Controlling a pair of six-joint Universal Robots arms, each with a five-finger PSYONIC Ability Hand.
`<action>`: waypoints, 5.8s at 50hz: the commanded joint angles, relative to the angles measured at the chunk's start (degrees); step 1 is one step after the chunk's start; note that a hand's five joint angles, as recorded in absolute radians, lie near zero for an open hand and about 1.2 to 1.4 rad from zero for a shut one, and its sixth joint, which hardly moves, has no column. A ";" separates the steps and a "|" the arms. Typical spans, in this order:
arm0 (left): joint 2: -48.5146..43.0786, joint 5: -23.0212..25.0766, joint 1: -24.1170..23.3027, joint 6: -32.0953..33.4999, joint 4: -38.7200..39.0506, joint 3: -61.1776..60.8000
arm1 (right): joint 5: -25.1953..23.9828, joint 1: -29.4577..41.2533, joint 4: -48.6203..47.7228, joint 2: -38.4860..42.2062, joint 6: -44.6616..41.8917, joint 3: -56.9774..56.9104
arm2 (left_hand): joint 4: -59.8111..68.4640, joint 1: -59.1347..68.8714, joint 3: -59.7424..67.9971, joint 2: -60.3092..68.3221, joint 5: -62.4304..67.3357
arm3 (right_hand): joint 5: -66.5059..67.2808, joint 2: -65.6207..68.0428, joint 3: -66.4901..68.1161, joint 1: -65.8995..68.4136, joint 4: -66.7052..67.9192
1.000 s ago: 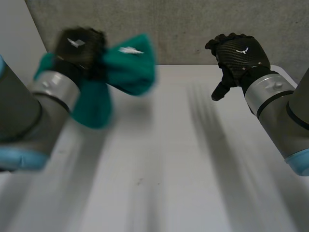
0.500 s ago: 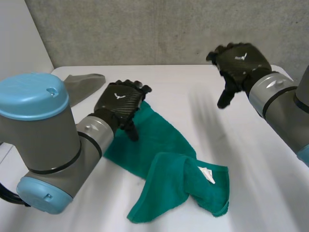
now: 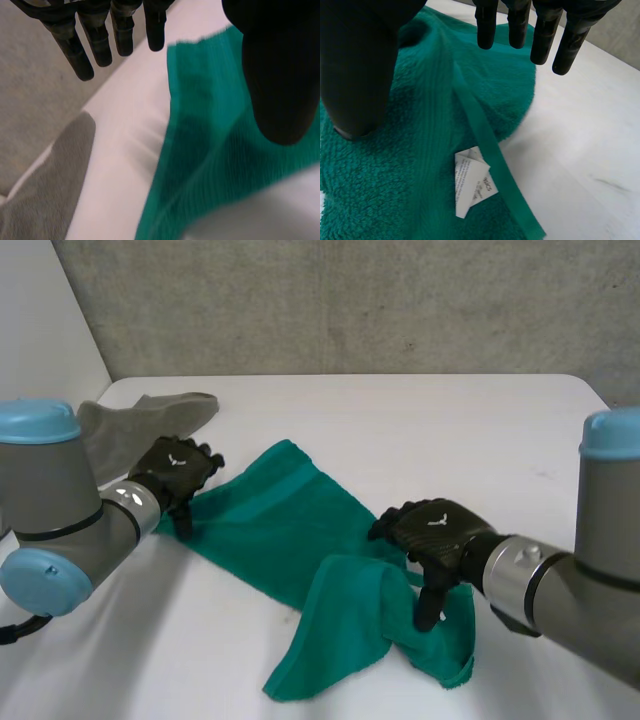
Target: Fold the laundry.
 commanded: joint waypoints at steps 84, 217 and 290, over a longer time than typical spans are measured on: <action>21.21 -1.30 -5.63 -13.36 3.58 -6.00 | -5.32 -1.67 -9.44 0.61 -32.63 -0.97 | 66.07 66.13 66.22 65.99 66.62 | 5.24 6.49 6.80 7.73 5.67; 24.98 -15.36 -11.69 -8.26 14.13 14.57 | 3.72 2.30 -2.84 30.31 27.89 -44.54 | 66.07 66.13 66.22 65.99 66.62 | 2.38 3.63 3.94 4.87 2.80; 15.94 -11.41 -8.62 -1.76 -5.21 -0.20 | 4.51 -11.06 21.24 4.31 -18.33 -30.68 | 66.07 66.13 66.22 65.99 66.62 | 66.25 67.50 67.80 68.74 66.67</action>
